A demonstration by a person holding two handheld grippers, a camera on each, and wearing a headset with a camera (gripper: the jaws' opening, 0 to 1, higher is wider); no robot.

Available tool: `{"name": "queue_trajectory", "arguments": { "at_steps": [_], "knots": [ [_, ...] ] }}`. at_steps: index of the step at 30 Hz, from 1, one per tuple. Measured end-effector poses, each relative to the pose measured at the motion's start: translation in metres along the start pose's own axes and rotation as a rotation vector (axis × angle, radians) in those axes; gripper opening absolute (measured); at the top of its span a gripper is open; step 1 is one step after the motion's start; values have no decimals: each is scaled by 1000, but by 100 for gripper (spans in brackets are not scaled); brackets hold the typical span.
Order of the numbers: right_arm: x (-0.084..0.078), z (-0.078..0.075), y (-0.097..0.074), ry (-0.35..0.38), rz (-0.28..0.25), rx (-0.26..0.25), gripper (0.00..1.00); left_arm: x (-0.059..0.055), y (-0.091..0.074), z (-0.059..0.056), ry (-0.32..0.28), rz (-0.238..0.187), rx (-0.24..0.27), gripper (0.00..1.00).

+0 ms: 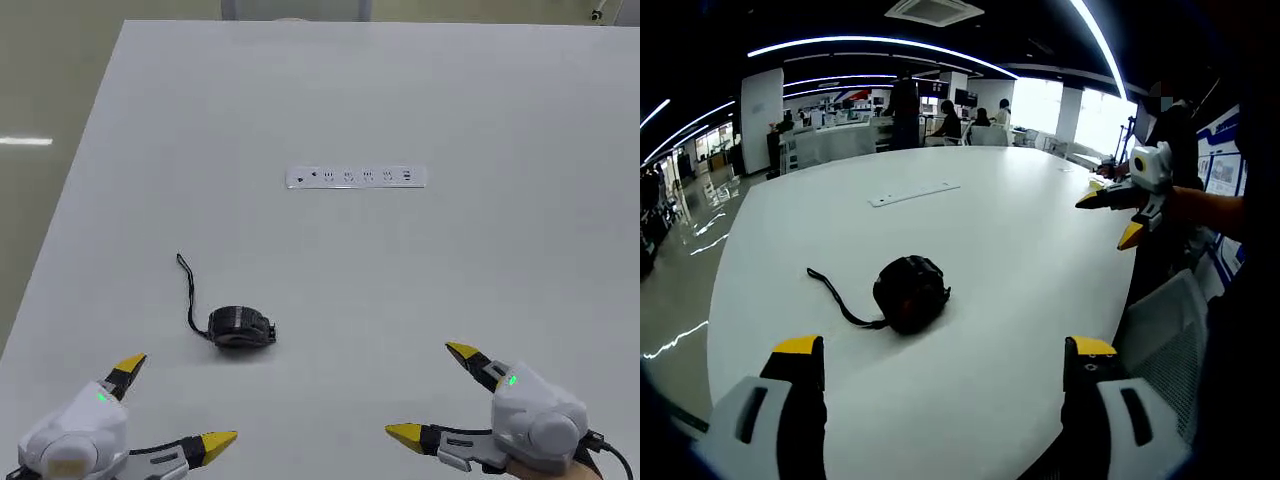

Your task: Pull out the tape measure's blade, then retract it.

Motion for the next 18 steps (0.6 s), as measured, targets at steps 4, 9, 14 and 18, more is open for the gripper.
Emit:
{"name": "queue_trajectory", "arguments": {
  "at_steps": [4,9,14,18],
  "knots": [
    [-2,-1,-1,5,-2,8,90,-1,-3,2,12,8,5,99],
    [-1,-3,-3,15,-5,9,91,-1,-6,5,22,3,8,99],
    [-1,-5,-4,19,-13,0,91,1,-5,8,18,-4,7,99],
    [-1,-5,-5,16,-8,-2,91,5,-4,8,22,-5,6,99]
  ]
}}
Point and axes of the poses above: the centre of the closed fingertips' face, and the gripper's own axes: y roughly forward along the fingers, z roughly to its left, x roughly out of its top, the point moved 8 cm from there along -y, roughly backward along the fingers, and after that the axes turned 9 degrees about z, right-handed, at the moved point
